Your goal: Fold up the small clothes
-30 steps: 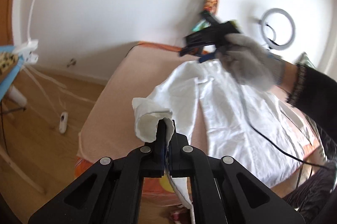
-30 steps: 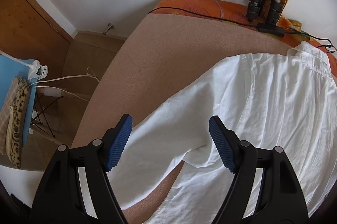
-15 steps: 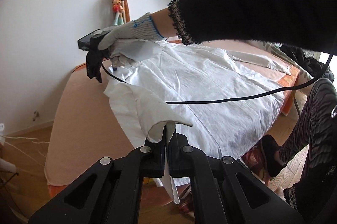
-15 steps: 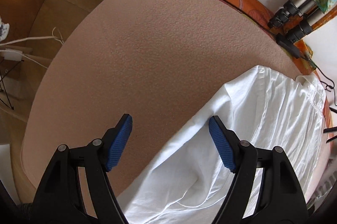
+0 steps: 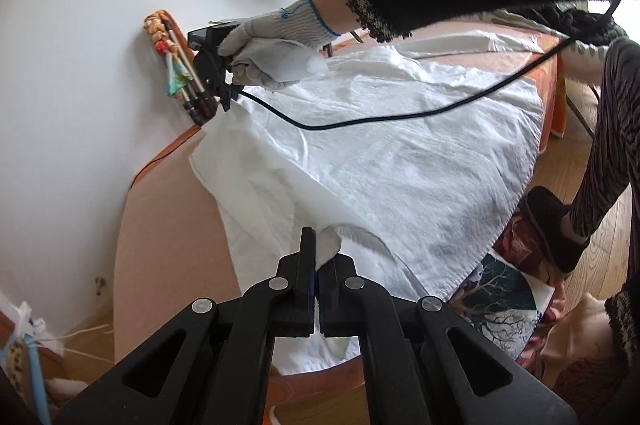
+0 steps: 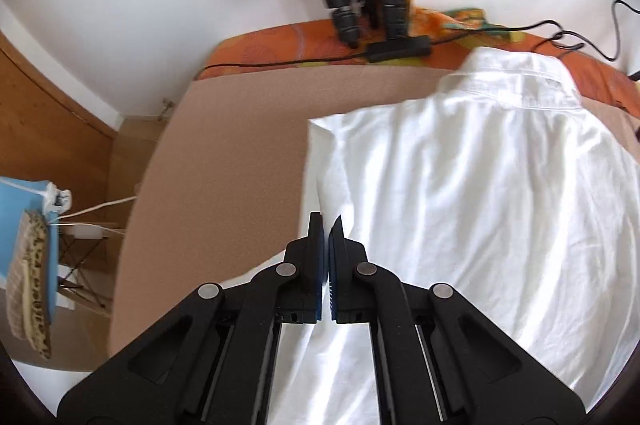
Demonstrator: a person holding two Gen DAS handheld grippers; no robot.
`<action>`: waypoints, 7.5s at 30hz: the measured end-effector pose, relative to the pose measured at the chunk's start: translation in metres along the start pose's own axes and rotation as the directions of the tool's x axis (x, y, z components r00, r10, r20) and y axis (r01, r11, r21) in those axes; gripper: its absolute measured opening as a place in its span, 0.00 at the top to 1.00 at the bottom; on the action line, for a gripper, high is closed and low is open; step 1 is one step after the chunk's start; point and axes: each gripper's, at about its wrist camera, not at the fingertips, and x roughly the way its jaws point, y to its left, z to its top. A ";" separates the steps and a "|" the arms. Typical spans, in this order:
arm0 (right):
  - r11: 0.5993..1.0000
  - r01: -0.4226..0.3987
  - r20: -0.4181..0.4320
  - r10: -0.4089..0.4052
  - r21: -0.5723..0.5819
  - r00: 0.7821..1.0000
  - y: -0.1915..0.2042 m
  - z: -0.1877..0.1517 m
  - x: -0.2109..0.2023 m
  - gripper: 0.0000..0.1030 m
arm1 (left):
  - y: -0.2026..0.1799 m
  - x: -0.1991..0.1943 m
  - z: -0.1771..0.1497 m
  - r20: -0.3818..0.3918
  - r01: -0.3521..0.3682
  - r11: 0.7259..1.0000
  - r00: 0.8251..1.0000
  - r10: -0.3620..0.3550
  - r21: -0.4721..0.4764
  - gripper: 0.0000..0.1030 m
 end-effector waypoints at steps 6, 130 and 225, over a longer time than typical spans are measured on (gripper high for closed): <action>0.996 0.078 -0.037 -0.080 -0.035 0.996 -0.030 -0.029 -0.016 0.53 | -0.025 0.000 -0.002 -0.046 0.089 0.996 0.995 -0.088 0.014 0.91; 0.958 -0.278 -0.110 0.269 -0.073 0.957 0.038 -0.324 -0.122 0.68 | 0.101 -0.009 -0.062 -0.096 0.068 0.687 0.975 -0.198 -0.723 0.85; 0.996 0.078 0.014 -0.078 -0.030 0.997 -0.091 -0.103 -0.039 0.78 | -0.015 0.008 0.056 0.022 0.466 0.783 0.864 -0.503 -0.413 0.90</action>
